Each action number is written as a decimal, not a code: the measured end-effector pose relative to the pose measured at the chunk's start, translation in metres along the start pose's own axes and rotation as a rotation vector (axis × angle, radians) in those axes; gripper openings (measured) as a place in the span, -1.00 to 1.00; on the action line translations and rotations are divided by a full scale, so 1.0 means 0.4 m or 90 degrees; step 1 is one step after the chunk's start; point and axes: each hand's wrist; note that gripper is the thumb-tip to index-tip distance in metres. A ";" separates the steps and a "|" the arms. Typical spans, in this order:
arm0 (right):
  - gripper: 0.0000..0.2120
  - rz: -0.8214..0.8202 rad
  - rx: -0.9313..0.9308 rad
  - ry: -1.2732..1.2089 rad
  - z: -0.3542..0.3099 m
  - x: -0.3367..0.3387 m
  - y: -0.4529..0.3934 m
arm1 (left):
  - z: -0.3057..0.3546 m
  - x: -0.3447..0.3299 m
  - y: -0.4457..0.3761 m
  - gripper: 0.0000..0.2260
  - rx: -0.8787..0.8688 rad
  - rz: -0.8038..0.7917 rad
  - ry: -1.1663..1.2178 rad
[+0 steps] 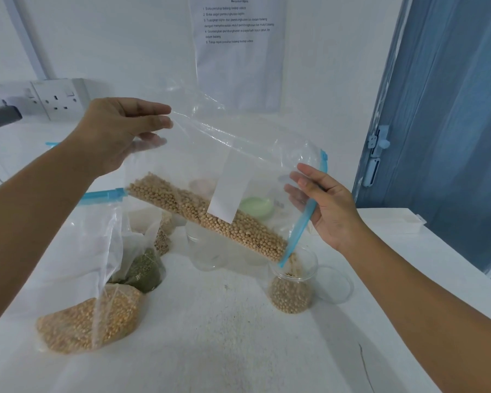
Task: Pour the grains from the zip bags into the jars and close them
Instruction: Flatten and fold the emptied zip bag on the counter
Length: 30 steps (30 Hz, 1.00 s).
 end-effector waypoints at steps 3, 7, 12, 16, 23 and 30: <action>-0.62 -0.003 0.001 0.002 0.002 -0.003 0.003 | -0.003 0.003 0.001 -0.64 0.002 0.004 -0.001; -0.67 -0.001 0.002 0.001 0.004 -0.003 0.001 | -0.005 0.005 0.003 -0.62 -0.002 0.007 0.003; -0.68 0.003 0.000 0.006 0.005 -0.002 -0.001 | -0.005 0.006 0.004 -0.60 -0.003 0.008 0.006; -0.61 0.003 0.001 0.004 0.004 -0.005 0.002 | -0.003 0.006 0.005 -0.61 0.002 0.007 0.008; -0.61 -0.004 0.008 0.007 0.003 -0.011 -0.001 | 0.000 0.009 0.004 -0.66 0.000 0.005 0.011; -0.64 0.001 0.007 0.007 0.005 -0.009 -0.005 | 0.000 0.009 0.007 -0.69 -0.002 0.015 0.016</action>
Point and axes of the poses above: each hand's wrist, its own y-axis away from the middle knuckle, its own x-axis out of the back of the hand, z = x × y, and after that the axes turned 4 degrees about -z, right-handed
